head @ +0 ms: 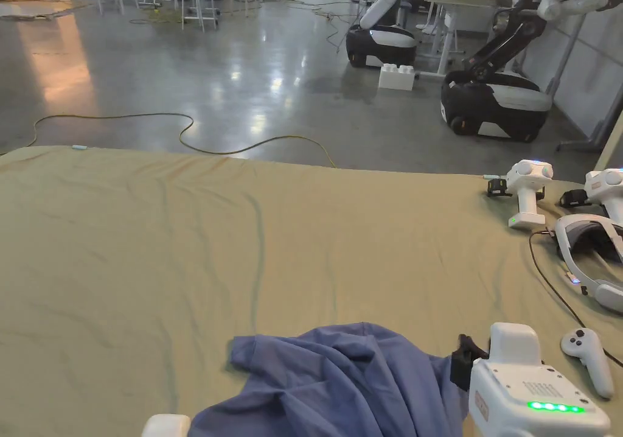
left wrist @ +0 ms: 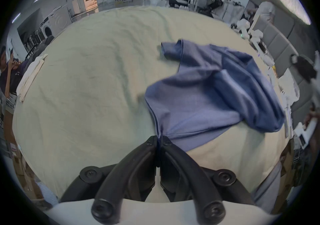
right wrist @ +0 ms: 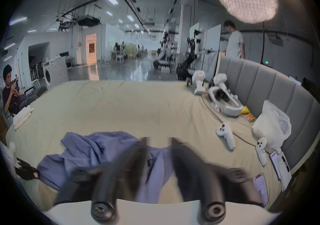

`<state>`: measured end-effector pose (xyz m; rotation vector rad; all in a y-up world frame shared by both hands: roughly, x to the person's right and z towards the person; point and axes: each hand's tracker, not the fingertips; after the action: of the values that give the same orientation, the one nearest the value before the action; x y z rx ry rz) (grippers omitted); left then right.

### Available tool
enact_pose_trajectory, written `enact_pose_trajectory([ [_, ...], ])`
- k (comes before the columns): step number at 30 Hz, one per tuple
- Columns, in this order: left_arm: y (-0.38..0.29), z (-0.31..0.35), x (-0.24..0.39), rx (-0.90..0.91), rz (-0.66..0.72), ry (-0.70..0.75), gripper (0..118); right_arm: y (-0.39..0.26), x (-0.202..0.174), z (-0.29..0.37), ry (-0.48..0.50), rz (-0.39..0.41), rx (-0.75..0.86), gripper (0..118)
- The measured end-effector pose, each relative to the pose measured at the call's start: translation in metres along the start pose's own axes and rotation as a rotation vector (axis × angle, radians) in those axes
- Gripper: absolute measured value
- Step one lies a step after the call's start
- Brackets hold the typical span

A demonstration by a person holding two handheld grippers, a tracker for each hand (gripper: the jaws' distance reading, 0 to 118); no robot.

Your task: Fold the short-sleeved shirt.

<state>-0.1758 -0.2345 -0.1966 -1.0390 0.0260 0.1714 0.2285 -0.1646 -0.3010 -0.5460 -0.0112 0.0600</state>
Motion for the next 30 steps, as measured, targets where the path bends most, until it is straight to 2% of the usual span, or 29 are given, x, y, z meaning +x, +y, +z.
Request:
enact_pose_trajectory([
  [1, 0.001, 0.006, -0.002, 0.022, 0.009, -0.021, 4, 0.002, 0.008, -0.014, 0.014, -0.013, -0.049, 70],
  [3, 0.008, 0.014, -0.004, 0.043, 0.017, -0.032, 4, 0.004, 0.023, -0.046, 0.033, -0.011, -0.155, 68],
  [5, 0.010, 0.020, -0.004, 0.066, 0.015, -0.046, 4, 0.003, 0.032, -0.076, -0.005, 0.012, -0.252, 68],
  [10, 0.017, 0.022, 0.003, 0.090, -0.030, -0.041, 4, -0.008, 0.036, -0.131, 0.070, 0.007, -0.430, 62],
  [11, 0.019, 0.020, 0.005, 0.090, -0.033, -0.042, 4, -0.012, 0.035, -0.139, 0.083, 0.008, -0.450, 56],
  [12, 0.019, 0.019, 0.005, 0.089, -0.033, -0.044, 4, -0.017, 0.034, -0.147, 0.104, 0.005, -0.474, 45],
  [14, 0.019, 0.017, 0.005, 0.087, -0.027, -0.044, 4, -0.023, 0.035, -0.158, 0.147, -0.020, -0.511, 10],
  [15, 0.021, 0.014, 0.005, 0.083, -0.024, -0.040, 4, -0.025, 0.035, -0.161, 0.137, -0.027, -0.519, 9],
  [18, 0.019, 0.013, 0.004, 0.080, -0.016, -0.040, 4, -0.027, 0.027, -0.142, 0.108, -0.044, -0.478, 3],
  [22, 0.018, 0.013, 0.000, 0.087, -0.015, -0.044, 4, -0.023, 0.033, -0.120, 0.107, -0.040, -0.390, 2],
  [30, 0.039, 0.048, -0.010, 0.242, 0.012, -0.064, 4, 0.013, 0.048, -0.029, 0.073, -0.008, -0.087, 2],
])
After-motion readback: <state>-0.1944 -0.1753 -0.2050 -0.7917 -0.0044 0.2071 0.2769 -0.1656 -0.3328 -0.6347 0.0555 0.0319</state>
